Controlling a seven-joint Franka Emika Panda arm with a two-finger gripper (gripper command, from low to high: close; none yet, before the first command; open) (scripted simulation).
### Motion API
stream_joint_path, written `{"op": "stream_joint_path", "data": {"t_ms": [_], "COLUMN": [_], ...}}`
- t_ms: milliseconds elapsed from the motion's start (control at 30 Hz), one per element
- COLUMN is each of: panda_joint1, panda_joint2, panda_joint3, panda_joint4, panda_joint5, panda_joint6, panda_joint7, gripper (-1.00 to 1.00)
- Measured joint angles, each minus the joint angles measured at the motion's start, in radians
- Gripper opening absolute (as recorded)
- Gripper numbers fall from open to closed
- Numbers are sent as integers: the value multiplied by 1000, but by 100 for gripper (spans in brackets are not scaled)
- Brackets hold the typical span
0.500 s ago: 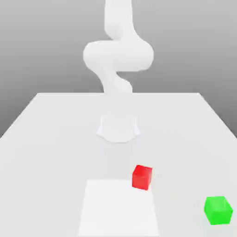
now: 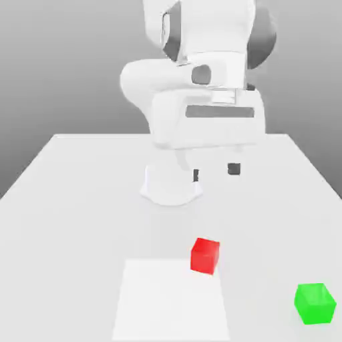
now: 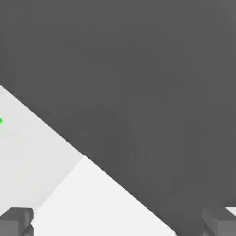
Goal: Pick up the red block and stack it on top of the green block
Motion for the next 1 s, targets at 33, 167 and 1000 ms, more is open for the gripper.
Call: {"op": "stream_joint_path", "data": {"t_ms": [33,167,1000], "panda_joint1": [13,62,47], "panda_joint2": [26,129,316], "panda_joint3": [-8,-32,19], "panda_joint4": [-26,-129,-185], "panda_joint5": [1,23,99], "panda_joint6": [21,105,261], "panda_joint7": [-40,-215,-381], "gripper": [0,0,-100]}}
